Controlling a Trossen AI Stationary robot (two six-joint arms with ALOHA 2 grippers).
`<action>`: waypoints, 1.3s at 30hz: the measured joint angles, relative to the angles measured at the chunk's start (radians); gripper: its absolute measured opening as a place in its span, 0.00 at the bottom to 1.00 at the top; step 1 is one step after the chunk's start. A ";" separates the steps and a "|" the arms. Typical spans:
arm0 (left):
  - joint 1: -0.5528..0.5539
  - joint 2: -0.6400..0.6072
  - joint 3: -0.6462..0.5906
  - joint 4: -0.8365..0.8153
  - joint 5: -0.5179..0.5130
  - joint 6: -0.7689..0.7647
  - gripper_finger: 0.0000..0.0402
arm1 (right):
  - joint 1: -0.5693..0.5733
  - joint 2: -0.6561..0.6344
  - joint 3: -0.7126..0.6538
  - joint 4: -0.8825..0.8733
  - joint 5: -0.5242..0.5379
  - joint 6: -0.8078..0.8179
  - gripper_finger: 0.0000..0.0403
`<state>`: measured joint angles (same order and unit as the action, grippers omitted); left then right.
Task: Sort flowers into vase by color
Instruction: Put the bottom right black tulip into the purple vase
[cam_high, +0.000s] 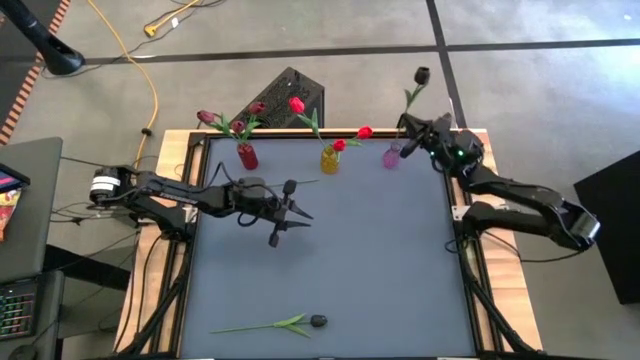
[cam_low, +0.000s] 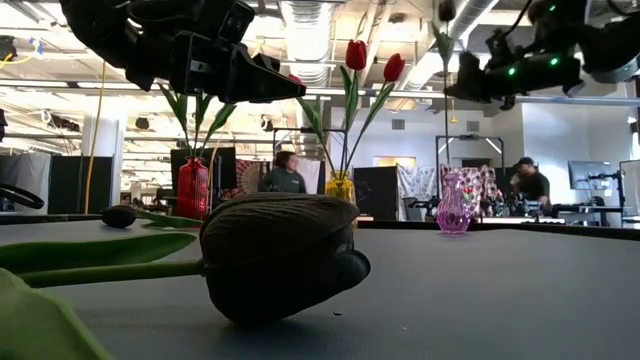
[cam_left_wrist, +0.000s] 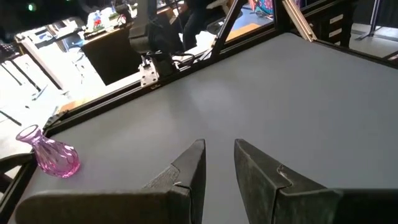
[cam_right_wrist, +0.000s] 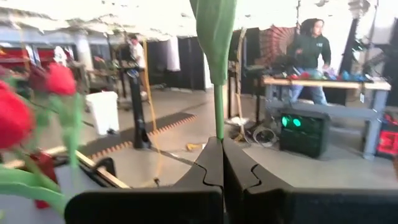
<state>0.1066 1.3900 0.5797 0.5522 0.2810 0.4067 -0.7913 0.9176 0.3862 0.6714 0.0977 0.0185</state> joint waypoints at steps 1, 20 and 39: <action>0.000 0.000 0.000 0.000 0.000 0.000 0.18 | -0.013 0.018 0.000 0.004 -0.002 0.000 0.04; 0.000 0.000 0.000 -0.012 0.000 0.001 0.18 | -0.058 0.083 0.000 0.061 -0.047 0.000 0.04; 0.000 0.000 0.000 -0.014 0.000 -0.001 0.18 | -0.058 0.083 0.001 -0.050 -0.047 -0.001 0.05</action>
<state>0.1066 1.3903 0.5797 0.5384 0.2813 0.4061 -0.8497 1.0008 0.3874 0.6215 0.0510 0.0175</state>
